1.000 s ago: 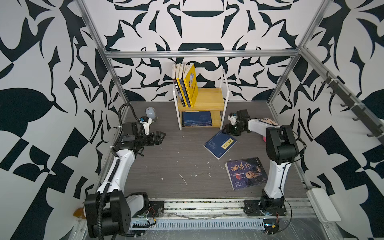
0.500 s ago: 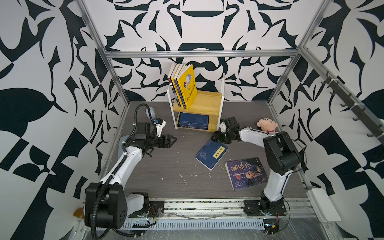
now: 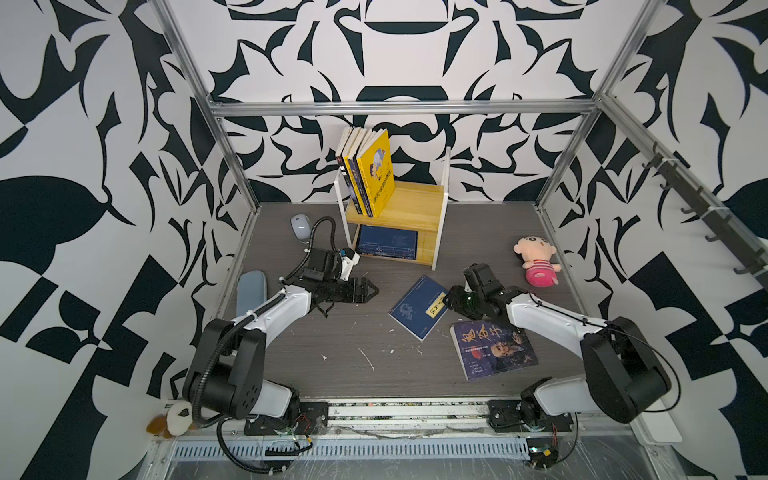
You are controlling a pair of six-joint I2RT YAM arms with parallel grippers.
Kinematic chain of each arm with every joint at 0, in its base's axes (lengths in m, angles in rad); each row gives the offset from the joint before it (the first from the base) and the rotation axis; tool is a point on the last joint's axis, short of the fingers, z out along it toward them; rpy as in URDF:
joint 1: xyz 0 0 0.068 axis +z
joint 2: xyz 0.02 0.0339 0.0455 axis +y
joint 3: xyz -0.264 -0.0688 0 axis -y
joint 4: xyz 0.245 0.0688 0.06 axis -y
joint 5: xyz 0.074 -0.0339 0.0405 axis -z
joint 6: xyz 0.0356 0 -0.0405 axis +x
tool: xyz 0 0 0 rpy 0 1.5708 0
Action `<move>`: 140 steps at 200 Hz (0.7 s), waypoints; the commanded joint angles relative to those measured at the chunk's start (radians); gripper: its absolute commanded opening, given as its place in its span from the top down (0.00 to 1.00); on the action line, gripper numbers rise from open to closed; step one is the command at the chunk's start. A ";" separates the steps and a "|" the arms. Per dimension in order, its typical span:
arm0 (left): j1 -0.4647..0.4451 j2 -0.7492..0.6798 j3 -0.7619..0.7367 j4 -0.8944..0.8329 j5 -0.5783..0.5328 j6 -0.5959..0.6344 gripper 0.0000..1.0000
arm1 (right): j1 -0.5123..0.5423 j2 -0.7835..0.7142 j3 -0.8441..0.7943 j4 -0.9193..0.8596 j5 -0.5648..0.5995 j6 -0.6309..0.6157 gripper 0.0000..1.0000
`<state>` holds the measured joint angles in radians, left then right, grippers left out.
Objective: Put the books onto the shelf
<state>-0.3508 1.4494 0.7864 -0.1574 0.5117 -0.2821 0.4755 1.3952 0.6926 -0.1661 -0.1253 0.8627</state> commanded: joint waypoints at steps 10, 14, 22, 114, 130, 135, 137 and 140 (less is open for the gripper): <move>-0.014 0.017 -0.008 0.033 -0.012 -0.041 0.12 | 0.030 -0.048 0.009 0.188 0.006 0.125 0.62; -0.014 0.015 -0.009 0.033 -0.016 -0.038 0.12 | 0.032 -0.045 0.019 0.203 0.006 0.129 0.63; -0.014 0.010 -0.010 0.033 -0.023 -0.030 0.12 | 0.033 -0.035 0.041 0.227 0.011 0.135 0.65; -0.004 -0.026 -0.021 0.030 -0.036 -0.013 0.11 | -0.006 0.212 0.310 0.452 0.019 0.216 1.00; -0.005 -0.028 -0.020 0.030 -0.032 -0.012 0.11 | -0.034 0.228 0.318 0.469 0.024 0.238 1.00; -0.005 -0.029 -0.021 0.030 -0.033 -0.014 0.11 | -0.043 0.229 0.319 0.472 0.026 0.243 1.00; -0.004 -0.029 -0.022 0.030 -0.033 -0.014 0.11 | -0.046 0.229 0.319 0.473 0.027 0.246 1.00; -0.005 -0.029 -0.021 0.030 -0.032 -0.013 0.11 | -0.052 0.230 0.318 0.473 0.028 0.248 1.00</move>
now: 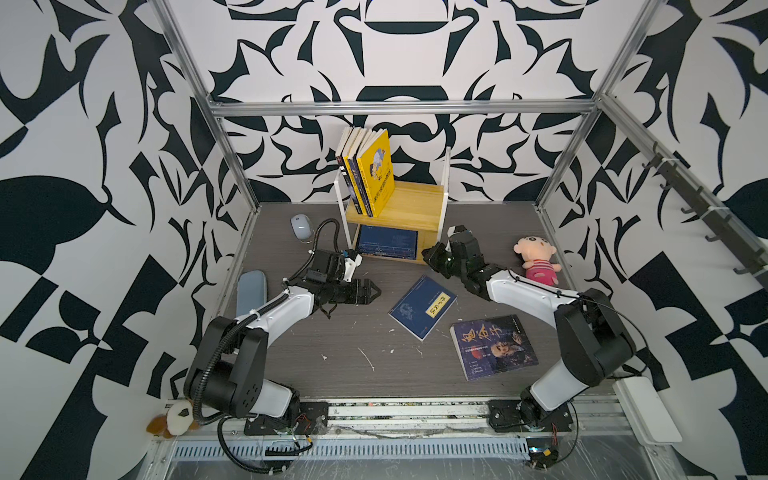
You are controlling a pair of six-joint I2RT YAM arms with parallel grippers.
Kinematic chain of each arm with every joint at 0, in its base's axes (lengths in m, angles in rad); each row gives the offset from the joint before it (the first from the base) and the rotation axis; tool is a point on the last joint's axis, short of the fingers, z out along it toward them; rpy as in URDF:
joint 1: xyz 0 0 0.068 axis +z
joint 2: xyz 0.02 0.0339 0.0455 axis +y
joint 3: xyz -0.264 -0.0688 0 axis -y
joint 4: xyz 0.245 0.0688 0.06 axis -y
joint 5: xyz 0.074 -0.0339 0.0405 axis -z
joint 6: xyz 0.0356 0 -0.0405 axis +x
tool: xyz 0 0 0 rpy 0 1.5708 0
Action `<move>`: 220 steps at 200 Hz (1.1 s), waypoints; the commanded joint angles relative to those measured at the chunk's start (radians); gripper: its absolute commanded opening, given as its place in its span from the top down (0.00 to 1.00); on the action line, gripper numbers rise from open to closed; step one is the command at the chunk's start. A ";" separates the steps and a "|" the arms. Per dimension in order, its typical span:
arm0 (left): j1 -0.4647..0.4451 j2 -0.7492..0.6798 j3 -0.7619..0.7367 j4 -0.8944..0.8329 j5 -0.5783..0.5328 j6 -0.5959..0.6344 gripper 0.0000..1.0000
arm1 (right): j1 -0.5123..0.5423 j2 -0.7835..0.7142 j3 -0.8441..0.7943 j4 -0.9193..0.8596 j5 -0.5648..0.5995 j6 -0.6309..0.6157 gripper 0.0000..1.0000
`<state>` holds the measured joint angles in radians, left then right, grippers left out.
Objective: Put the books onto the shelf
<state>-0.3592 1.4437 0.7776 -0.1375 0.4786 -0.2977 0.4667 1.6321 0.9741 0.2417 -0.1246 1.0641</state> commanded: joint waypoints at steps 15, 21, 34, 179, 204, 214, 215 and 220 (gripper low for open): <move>0.003 -0.026 -0.013 0.010 0.002 0.003 0.11 | -0.071 -0.002 0.041 0.065 0.021 0.054 1.00; 0.003 -0.028 -0.013 0.010 0.002 0.003 0.11 | -0.081 0.000 0.043 0.067 0.015 0.054 1.00; 0.003 -0.027 -0.011 0.010 0.001 0.006 0.11 | -0.101 0.005 0.047 0.060 0.004 0.054 1.00; 0.020 -0.036 -0.020 0.032 0.034 -0.008 0.11 | -0.217 -0.022 0.037 -0.047 -0.101 0.018 0.93; 0.004 -0.020 -0.016 0.048 0.045 -0.018 0.11 | -0.194 -0.149 -0.088 -0.204 -0.075 -0.014 0.74; -0.010 -0.007 -0.002 0.048 0.050 -0.018 0.11 | -0.173 -0.208 -0.148 -0.264 -0.045 -0.025 0.68; -0.012 -0.006 0.000 0.047 0.051 -0.018 0.11 | -0.170 -0.214 -0.154 -0.270 -0.040 -0.025 0.67; -0.020 0.002 0.007 0.046 0.052 -0.020 0.11 | -0.155 -0.242 -0.181 -0.293 -0.015 -0.027 0.65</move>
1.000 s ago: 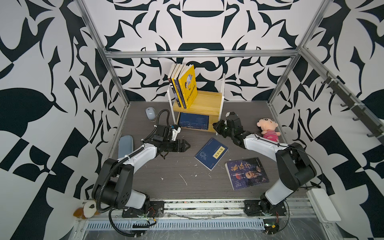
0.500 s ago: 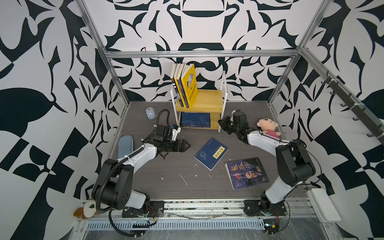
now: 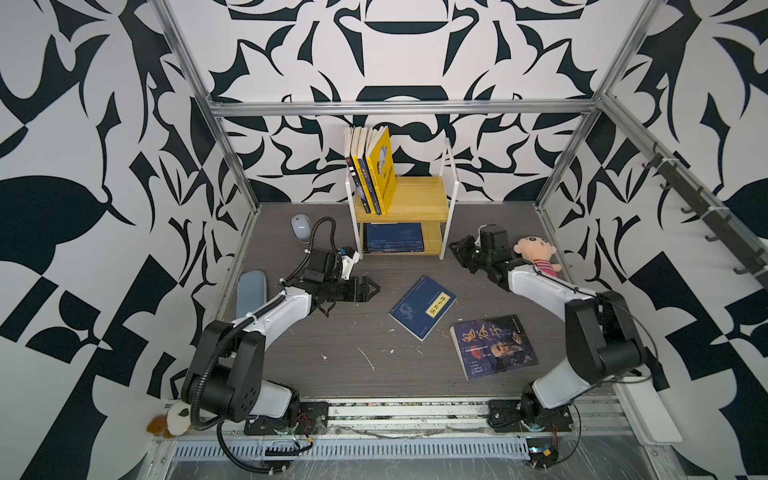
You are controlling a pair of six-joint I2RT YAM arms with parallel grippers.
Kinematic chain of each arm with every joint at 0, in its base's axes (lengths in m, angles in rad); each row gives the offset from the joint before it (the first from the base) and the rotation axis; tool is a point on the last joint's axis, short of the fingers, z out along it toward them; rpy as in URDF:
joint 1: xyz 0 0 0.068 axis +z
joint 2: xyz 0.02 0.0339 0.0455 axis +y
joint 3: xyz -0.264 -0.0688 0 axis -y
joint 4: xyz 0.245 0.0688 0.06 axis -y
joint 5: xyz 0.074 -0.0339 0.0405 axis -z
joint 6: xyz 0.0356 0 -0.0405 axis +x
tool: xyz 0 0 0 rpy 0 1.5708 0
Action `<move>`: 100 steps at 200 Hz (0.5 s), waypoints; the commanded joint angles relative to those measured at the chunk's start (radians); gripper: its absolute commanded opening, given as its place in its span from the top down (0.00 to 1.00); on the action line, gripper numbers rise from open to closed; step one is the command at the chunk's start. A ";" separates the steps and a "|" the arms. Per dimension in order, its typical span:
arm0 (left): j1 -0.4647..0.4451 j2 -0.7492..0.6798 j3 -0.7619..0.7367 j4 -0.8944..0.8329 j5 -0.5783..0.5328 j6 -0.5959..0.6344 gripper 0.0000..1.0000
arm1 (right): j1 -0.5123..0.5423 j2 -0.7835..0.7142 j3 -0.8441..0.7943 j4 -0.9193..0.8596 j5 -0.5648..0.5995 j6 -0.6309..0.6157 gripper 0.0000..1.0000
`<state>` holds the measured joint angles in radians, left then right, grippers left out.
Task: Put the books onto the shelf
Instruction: 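Lower both grippers onto the blue book and pinch its edges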
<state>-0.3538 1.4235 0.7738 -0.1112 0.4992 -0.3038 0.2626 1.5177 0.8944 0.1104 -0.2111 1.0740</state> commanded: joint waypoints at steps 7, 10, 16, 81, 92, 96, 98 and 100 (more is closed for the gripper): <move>-0.042 0.035 0.028 0.009 0.024 -0.014 0.11 | 0.072 -0.168 -0.141 -0.189 0.102 -0.036 0.61; -0.051 0.042 0.035 0.003 0.018 -0.014 0.11 | 0.080 -0.183 -0.154 -0.195 0.109 -0.034 0.60; -0.069 0.055 0.052 -0.013 0.005 -0.010 0.12 | 0.098 -0.209 -0.186 -0.207 0.123 -0.027 0.57; -0.271 0.300 0.310 -0.214 -0.139 0.032 0.14 | 0.264 -0.237 -0.299 -0.217 0.221 0.046 0.50; -0.282 0.339 0.353 -0.241 -0.162 0.029 0.14 | 0.278 -0.210 -0.306 -0.197 0.223 0.058 0.50; -0.284 0.350 0.364 -0.246 -0.173 0.022 0.14 | 0.285 -0.200 -0.309 -0.186 0.223 0.061 0.50; -0.285 0.353 0.371 -0.249 -0.178 0.019 0.14 | 0.287 -0.195 -0.310 -0.177 0.222 0.061 0.50; -0.286 0.360 0.376 -0.252 -0.181 0.014 0.14 | 0.289 -0.189 -0.312 -0.172 0.220 0.062 0.50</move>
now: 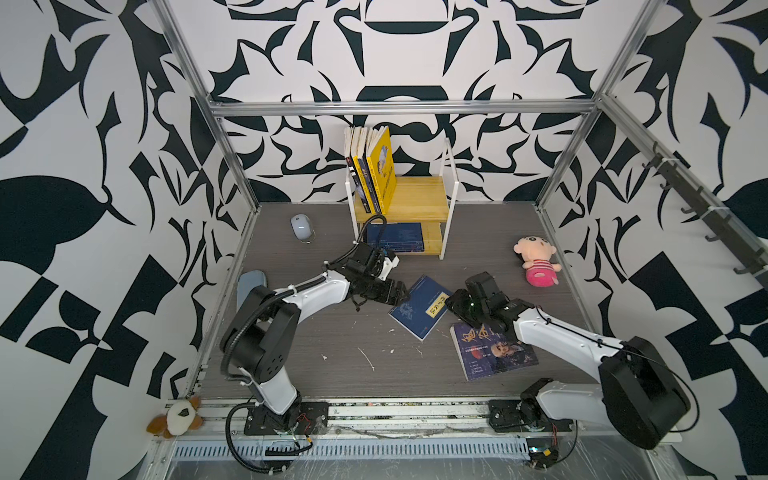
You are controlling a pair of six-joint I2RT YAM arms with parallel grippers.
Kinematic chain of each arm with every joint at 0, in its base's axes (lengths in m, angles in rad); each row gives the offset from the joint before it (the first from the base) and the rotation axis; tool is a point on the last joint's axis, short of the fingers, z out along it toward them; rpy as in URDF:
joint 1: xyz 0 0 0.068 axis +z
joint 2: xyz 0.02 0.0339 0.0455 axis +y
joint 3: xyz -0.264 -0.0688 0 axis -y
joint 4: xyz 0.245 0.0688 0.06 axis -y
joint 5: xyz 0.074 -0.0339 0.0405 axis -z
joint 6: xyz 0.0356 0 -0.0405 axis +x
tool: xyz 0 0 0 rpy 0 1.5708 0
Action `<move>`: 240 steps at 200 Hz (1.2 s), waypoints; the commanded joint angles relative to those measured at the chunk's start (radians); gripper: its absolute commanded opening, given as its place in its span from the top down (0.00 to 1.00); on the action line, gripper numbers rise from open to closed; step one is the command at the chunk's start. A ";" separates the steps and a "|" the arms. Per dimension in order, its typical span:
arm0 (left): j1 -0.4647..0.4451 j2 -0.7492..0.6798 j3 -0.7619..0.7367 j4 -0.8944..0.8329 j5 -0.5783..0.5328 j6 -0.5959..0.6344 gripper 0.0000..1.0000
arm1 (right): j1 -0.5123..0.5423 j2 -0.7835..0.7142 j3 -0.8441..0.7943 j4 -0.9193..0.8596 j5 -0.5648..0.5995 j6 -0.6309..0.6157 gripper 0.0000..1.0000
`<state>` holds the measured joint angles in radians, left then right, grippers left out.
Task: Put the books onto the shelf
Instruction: 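Lower both grippers onto the blue book and pinch its edges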
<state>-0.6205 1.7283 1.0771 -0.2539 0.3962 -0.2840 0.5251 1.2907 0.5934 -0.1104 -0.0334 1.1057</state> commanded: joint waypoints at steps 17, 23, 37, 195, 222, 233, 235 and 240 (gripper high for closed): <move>-0.021 0.102 0.111 -0.126 -0.087 -0.021 0.14 | 0.038 0.083 -0.014 0.087 0.039 0.044 0.50; -0.021 0.119 0.124 -0.135 -0.083 -0.025 0.18 | 0.043 0.096 -0.014 0.103 0.041 0.045 0.50; -0.023 0.155 0.139 -0.144 -0.060 -0.039 0.20 | 0.052 0.133 -0.011 0.133 0.038 0.053 0.49; -0.044 0.232 0.074 -0.091 0.165 -0.126 0.46 | 0.036 0.224 0.004 0.562 -0.296 -0.030 0.60; -0.041 0.225 0.057 -0.091 0.160 -0.120 0.46 | 0.036 0.148 -0.016 0.496 -0.299 -0.056 0.60; -0.040 0.221 0.053 -0.091 0.160 -0.121 0.46 | 0.034 0.124 -0.024 0.492 -0.301 -0.061 0.60; -0.039 0.221 0.052 -0.090 0.159 -0.121 0.46 | 0.034 0.121 -0.025 0.492 -0.302 -0.061 0.60; -0.039 0.220 0.052 -0.091 0.159 -0.121 0.46 | 0.034 0.115 -0.027 0.492 -0.304 -0.062 0.60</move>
<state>-0.6361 1.9308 1.1683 -0.3504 0.5274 -0.4118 0.5285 1.4559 0.5812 0.3473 -0.1963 1.0672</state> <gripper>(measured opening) 0.536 0.398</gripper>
